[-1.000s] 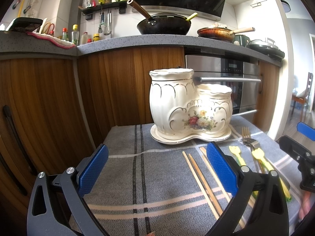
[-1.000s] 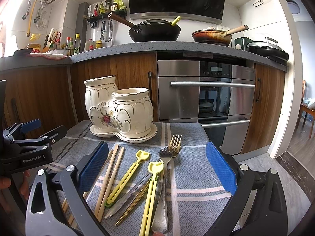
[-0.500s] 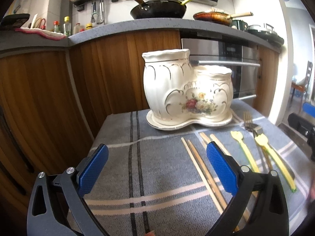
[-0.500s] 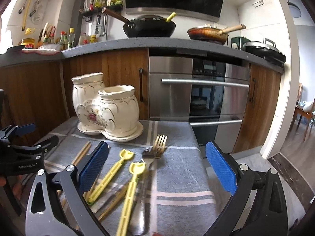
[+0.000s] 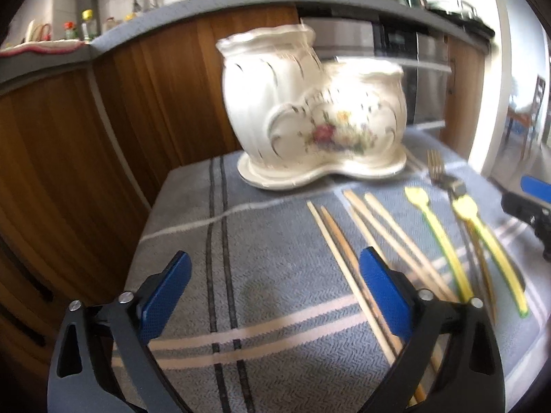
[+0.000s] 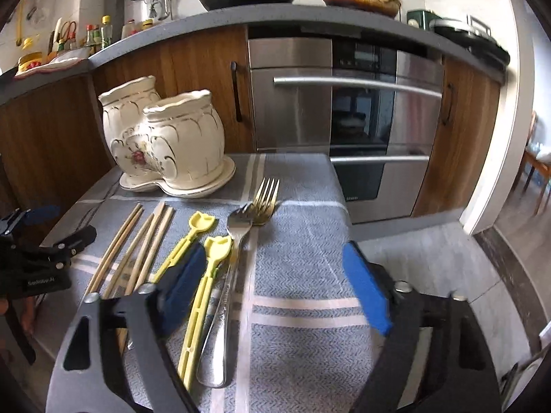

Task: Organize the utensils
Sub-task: 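Grasp a wooden chopstick with the left tool while the right tool grasps a yellow spoon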

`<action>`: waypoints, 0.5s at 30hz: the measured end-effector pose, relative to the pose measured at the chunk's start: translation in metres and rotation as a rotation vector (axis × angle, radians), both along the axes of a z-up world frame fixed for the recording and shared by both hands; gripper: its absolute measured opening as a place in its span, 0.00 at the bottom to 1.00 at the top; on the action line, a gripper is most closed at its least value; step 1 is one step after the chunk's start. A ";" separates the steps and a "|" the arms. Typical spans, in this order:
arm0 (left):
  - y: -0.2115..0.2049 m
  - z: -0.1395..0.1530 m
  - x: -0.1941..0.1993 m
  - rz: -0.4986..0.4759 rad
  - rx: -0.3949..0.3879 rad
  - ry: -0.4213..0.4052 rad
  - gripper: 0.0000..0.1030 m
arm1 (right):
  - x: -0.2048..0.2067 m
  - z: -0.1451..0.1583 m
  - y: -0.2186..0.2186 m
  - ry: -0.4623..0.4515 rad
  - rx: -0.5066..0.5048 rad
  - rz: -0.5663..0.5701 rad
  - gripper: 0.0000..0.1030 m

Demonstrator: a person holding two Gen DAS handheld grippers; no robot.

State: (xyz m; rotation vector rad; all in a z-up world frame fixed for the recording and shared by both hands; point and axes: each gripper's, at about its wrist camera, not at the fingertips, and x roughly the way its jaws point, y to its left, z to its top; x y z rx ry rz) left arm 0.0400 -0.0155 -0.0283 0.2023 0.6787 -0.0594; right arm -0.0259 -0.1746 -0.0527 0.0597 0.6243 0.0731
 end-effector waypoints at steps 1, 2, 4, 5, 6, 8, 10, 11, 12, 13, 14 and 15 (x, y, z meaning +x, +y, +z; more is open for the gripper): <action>-0.002 -0.001 0.001 -0.002 0.009 0.009 0.93 | 0.001 -0.001 0.001 0.008 -0.003 0.003 0.66; -0.003 -0.002 0.002 0.003 0.019 0.014 0.93 | 0.001 -0.005 0.001 0.019 -0.007 0.009 0.65; -0.004 -0.003 0.004 0.013 0.030 0.023 0.92 | 0.003 -0.005 0.000 0.032 -0.001 0.013 0.60; -0.005 -0.004 0.005 0.013 0.032 0.031 0.90 | 0.002 -0.005 -0.001 0.034 0.007 0.015 0.59; -0.005 -0.004 0.007 0.012 0.036 0.041 0.86 | 0.002 -0.005 -0.003 0.034 0.013 0.015 0.59; -0.008 -0.008 0.012 0.007 0.056 0.075 0.79 | 0.001 -0.005 -0.004 0.034 0.018 0.016 0.57; -0.008 -0.009 0.013 0.002 0.053 0.089 0.79 | 0.001 -0.004 -0.005 0.038 0.019 0.020 0.54; -0.007 -0.009 0.013 0.001 0.043 0.096 0.77 | 0.002 -0.004 -0.005 0.040 0.020 0.021 0.54; -0.005 -0.009 0.014 0.001 0.024 0.111 0.77 | 0.002 -0.004 -0.005 0.042 0.022 0.022 0.53; -0.003 -0.009 0.015 0.002 0.008 0.124 0.77 | 0.003 -0.004 -0.005 0.044 0.024 0.022 0.53; -0.002 -0.008 0.015 0.001 -0.011 0.136 0.77 | 0.003 -0.004 -0.005 0.045 0.026 0.022 0.52; 0.001 -0.007 0.016 -0.005 -0.045 0.155 0.77 | 0.004 -0.004 -0.005 0.049 0.027 0.025 0.51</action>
